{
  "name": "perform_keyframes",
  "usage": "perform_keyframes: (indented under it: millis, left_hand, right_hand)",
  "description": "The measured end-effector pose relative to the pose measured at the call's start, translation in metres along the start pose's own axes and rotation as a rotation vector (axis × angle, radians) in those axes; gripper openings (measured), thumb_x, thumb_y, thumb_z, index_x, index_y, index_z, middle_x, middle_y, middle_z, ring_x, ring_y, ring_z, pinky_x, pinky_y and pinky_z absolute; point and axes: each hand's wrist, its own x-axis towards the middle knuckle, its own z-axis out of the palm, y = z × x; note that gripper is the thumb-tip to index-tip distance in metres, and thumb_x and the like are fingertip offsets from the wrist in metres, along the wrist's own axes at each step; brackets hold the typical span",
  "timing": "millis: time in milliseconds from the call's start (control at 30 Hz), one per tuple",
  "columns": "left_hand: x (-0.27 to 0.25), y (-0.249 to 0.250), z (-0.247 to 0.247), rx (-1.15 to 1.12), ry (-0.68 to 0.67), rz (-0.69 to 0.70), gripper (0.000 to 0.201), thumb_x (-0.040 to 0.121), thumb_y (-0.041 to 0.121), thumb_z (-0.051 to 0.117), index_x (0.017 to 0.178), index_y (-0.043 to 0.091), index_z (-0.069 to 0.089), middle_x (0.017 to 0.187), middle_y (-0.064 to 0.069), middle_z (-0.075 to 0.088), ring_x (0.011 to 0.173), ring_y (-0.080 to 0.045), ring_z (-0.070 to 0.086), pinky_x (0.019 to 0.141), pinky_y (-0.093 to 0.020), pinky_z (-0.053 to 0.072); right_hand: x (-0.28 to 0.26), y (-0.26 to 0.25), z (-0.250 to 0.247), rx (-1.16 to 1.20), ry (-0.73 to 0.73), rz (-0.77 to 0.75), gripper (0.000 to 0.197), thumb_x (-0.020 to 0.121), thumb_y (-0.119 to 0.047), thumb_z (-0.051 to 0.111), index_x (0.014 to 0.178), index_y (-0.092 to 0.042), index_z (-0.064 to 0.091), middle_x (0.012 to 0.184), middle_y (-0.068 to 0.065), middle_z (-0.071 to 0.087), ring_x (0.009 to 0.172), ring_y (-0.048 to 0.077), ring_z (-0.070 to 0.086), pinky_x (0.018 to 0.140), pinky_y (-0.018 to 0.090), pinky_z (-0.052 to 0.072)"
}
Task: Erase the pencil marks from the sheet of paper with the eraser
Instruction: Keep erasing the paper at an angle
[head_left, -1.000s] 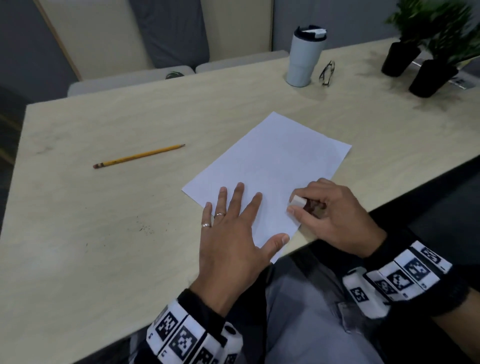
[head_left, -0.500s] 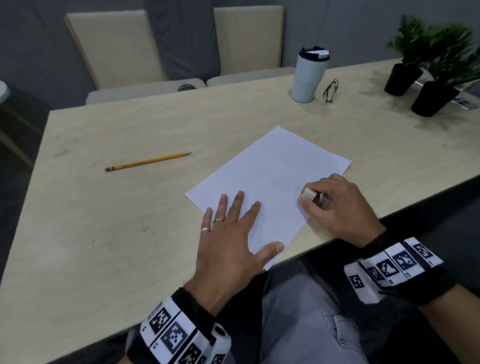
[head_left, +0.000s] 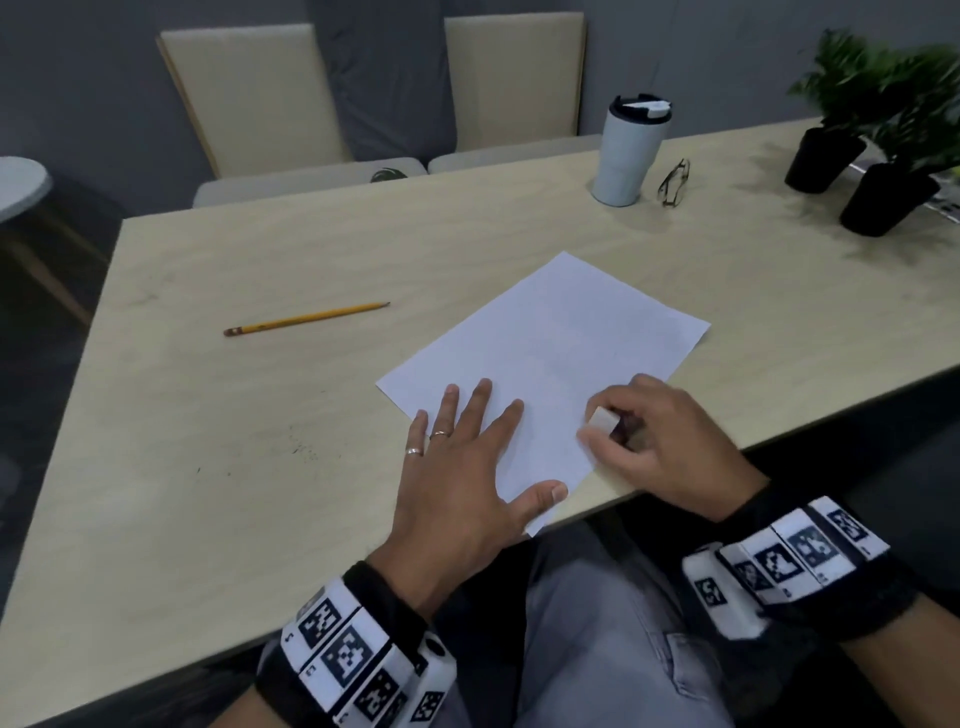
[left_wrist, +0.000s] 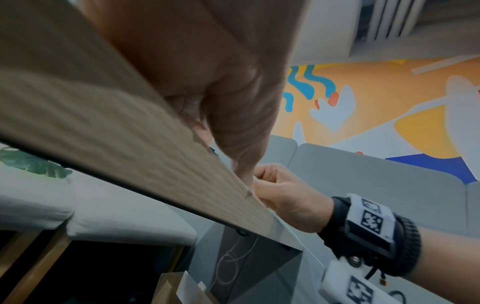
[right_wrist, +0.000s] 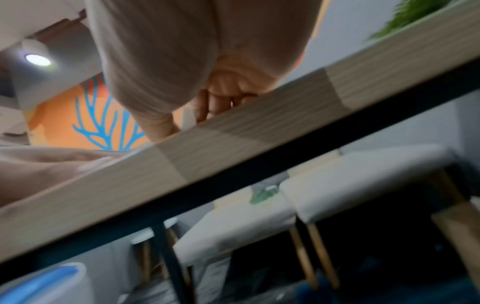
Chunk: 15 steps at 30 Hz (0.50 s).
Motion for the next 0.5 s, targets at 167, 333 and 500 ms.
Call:
perform_keyframes:
  millis: [167,333,500]
  left_hand:
    - [0.000,0.000,-0.001,0.018,-0.004,-0.002,0.095,0.086,0.092,0.038,0.165,0.046,0.010,0.174,0.016,-0.016,0.158,-0.010,-0.025,0.128,-0.040,-0.017]
    - [0.001,-0.001,0.001,0.018,-0.006,-0.001,0.095,0.087,0.091,0.039,0.166,0.046,0.010,0.174,0.016,-0.016,0.158,-0.010,-0.026,0.128,-0.041,-0.017]
    - [0.000,-0.002,0.000,0.024,-0.010,0.005,0.095,0.086,0.092,0.037,0.165,0.046,0.010,0.174,0.017,-0.017,0.157,-0.009,-0.027,0.127,-0.040,-0.019]
  right_hand:
    - [0.009,-0.007,0.002,-0.008,0.062,-0.040,0.011,0.091,-0.028,0.080,0.086,-0.029,0.070,0.071,-0.019,0.056,0.082,0.008,0.056,0.073,0.035,0.051]
    - [0.013,0.001,0.010,-0.018,0.059,-0.030,0.014,0.094,-0.031,0.077,0.084,-0.025,0.068,0.074,-0.013,0.063,0.083,0.014,0.053,0.072,0.038,0.049]
    - [0.014,-0.010,0.011,-0.007,0.093,-0.068,0.013,0.095,-0.031,0.075,0.085,-0.026,0.069,0.075,-0.016,0.061,0.083,0.011,0.051,0.072,0.029,0.044]
